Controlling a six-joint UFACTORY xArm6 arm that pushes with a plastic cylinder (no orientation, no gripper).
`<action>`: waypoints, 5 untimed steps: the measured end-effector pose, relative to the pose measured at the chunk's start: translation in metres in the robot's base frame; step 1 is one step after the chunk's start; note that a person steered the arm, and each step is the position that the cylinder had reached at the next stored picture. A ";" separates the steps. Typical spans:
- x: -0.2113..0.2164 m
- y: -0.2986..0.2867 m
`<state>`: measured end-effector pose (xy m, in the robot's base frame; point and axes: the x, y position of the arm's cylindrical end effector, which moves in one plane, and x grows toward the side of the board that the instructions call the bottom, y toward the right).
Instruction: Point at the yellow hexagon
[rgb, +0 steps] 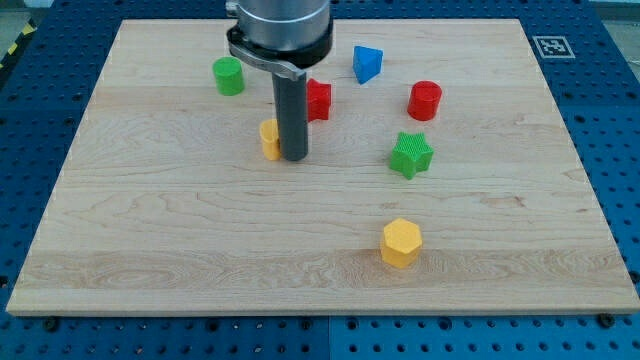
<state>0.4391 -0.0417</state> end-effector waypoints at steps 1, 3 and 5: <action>-0.004 -0.012; 0.086 0.013; 0.179 0.085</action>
<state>0.6180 0.0432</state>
